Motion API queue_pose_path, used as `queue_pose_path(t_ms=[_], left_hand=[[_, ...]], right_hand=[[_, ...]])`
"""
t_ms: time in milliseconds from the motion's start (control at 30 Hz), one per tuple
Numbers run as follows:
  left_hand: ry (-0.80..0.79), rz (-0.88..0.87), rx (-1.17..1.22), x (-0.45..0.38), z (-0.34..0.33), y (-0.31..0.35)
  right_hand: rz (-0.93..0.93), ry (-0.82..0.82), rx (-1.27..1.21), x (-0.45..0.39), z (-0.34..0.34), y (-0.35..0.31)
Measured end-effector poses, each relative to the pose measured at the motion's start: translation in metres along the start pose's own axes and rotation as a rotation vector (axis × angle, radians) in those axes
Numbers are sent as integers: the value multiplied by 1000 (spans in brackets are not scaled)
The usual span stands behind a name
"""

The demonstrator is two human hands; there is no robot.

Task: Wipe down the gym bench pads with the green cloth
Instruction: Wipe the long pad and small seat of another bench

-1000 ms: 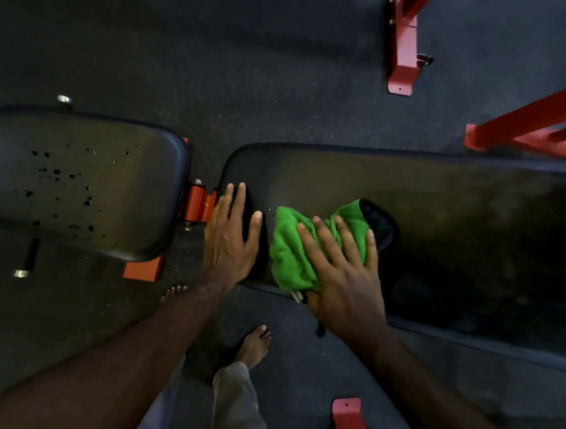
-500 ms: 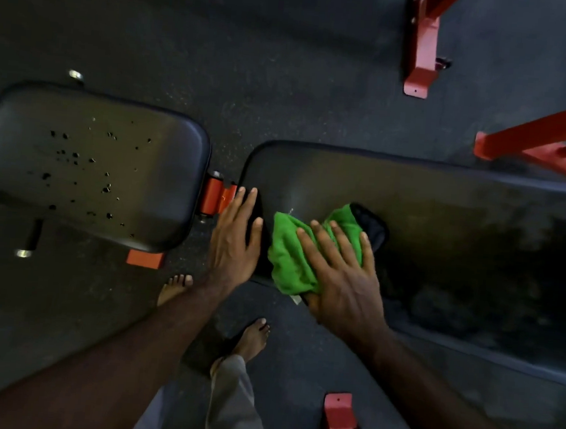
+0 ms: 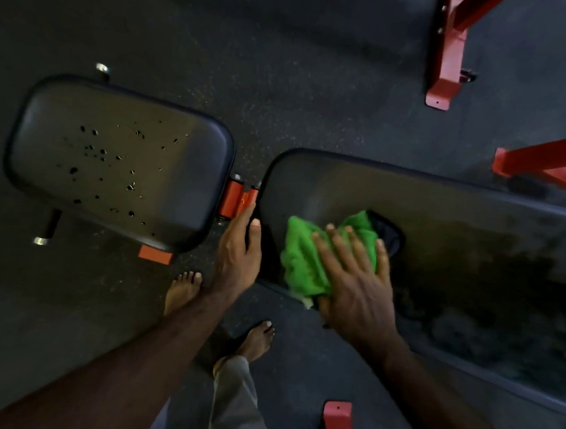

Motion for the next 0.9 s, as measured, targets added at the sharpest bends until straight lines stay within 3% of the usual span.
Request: queue_pose_path(t_ms=[100, 167, 333, 400, 600, 667, 800, 900], left_hand=[[-9, 32, -6, 0, 1, -4], [-28, 24, -37, -1, -1, -9], [-82, -27, -123, 0, -5, -17], [-109, -28, -128, 2, -6, -13], [-123, 30, -144, 13, -12, -12], [-125, 32, -173, 18, -13, -15], [-160, 23, -184, 28, -16, -18], [-186, 82, -157, 29, -15, -17]], right_hand=[[-279, 95, -156, -48, 24, 28], [-352, 86, -215, -81, 28, 20], [48, -42, -10, -53, 0, -31], [56, -26, 3, -31, 4, -16], [-352, 90, -193, -105, 40, 36], [-253, 51, -150, -120, 35, 11], [165, -90, 29, -66, 3, -35], [89, -32, 37, -49, 8, -13]])
Point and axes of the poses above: each hand's wrist, its own x-axis away from the middle knuckle, its own z-axis out of the back of the hand, y = z × x, the point moved 8 cm from there along -x, towards the middle knuckle, and after that the axes turned 10 degrees about -y, right-handed, at the moved point
